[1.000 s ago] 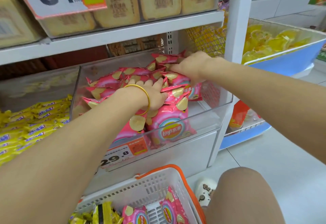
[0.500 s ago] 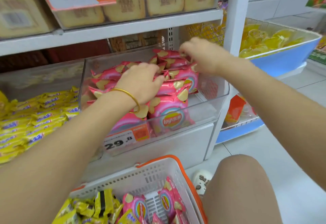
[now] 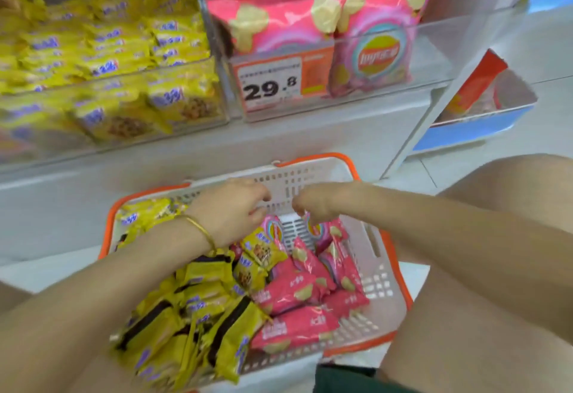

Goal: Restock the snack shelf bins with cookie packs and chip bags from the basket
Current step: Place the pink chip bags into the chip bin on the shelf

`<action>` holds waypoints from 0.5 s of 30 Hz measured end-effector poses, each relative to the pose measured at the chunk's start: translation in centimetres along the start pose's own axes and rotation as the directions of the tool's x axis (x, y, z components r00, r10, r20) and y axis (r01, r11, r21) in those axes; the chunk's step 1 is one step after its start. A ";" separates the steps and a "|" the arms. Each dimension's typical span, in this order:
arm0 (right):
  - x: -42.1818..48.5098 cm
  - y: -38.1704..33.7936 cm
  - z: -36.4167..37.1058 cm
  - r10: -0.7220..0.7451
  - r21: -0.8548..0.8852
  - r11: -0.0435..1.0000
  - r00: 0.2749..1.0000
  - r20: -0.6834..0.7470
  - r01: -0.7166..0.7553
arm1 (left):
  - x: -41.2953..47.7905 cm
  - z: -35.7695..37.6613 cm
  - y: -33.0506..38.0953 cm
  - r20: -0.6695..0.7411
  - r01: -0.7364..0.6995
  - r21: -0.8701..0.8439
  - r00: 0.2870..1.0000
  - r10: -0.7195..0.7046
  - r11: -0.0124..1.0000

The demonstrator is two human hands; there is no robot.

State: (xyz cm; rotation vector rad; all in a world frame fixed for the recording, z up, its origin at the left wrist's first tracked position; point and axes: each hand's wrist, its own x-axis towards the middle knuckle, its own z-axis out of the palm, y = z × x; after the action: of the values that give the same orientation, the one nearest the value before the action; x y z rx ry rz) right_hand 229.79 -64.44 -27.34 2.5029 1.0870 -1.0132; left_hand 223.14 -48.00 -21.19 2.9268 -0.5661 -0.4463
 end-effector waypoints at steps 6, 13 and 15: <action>6.7 -2.3 9.1 0.166 0.322 0.925 0.978 0.129 -0.200 | 1.2 1.6 -1.5 0.049 0.083 0.000 0.995 -0.083 0.997; 7.8 -2.2 10.5 0.317 0.476 0.817 0.943 0.102 -0.326 | 1.6 2.1 -1.5 0.085 0.121 -0.068 0.990 -0.115 0.990; 6.9 -0.9 7.4 0.300 0.457 0.834 0.949 0.096 -0.310 | 1.8 2.1 -1.4 0.104 0.135 -0.114 0.987 -0.123 0.984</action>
State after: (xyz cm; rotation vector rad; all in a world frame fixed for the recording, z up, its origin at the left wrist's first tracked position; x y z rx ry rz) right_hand 228.80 -63.33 -37.41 2.8980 0.4339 -1.3193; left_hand 224.62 -47.53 -23.89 2.8484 -0.3480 -0.6174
